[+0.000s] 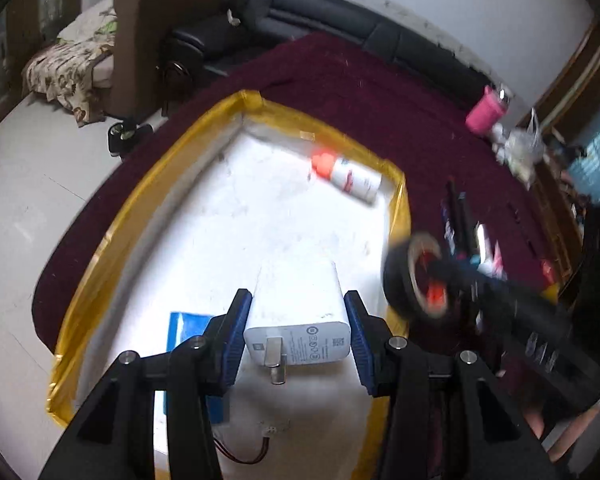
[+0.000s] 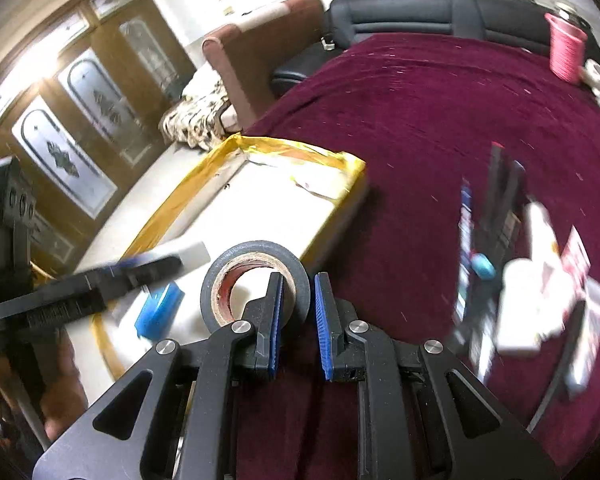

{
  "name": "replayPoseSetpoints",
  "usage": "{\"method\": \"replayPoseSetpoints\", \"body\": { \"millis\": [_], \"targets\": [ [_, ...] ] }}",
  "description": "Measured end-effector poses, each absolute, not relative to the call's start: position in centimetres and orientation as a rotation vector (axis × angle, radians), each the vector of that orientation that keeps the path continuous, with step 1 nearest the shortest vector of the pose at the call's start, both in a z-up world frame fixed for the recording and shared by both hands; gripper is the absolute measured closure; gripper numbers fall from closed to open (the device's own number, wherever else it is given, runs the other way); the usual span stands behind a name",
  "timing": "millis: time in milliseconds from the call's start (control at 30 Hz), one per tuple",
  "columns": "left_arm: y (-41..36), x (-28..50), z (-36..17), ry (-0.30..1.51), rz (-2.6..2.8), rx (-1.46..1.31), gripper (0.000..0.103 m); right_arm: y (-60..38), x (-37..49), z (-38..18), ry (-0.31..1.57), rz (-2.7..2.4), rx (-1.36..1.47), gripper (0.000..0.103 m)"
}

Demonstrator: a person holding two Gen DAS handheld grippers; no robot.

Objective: Organize objects
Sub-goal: 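Carry the charger and tape roll into the white box and open both tools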

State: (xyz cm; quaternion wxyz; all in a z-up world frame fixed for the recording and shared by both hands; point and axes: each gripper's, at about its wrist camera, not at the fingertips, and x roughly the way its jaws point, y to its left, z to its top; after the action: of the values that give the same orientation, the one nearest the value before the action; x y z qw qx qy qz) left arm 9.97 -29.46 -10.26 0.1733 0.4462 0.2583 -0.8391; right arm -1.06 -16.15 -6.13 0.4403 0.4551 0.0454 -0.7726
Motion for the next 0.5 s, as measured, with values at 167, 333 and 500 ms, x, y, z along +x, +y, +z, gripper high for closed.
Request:
{"method": "replayPoseSetpoints", "body": {
  "millis": [167, 333, 500],
  "targets": [
    [-27.6, 9.6, -11.0, 0.571, -2.379, 1.333, 0.057, -20.6, -2.4, -6.8, 0.209, -1.898, 1.147, 0.087],
    [-26.1, 9.4, -12.0, 0.439, -2.372, 1.442, 0.057, -23.6, -2.5, -8.5, 0.317, -1.876, 1.188, 0.087],
    [-26.1, 10.1, -12.4, 0.444, -2.374, 1.467, 0.057, -24.5, -1.4, -8.5, 0.424, -1.861, 1.17, 0.087]
  ]
}}
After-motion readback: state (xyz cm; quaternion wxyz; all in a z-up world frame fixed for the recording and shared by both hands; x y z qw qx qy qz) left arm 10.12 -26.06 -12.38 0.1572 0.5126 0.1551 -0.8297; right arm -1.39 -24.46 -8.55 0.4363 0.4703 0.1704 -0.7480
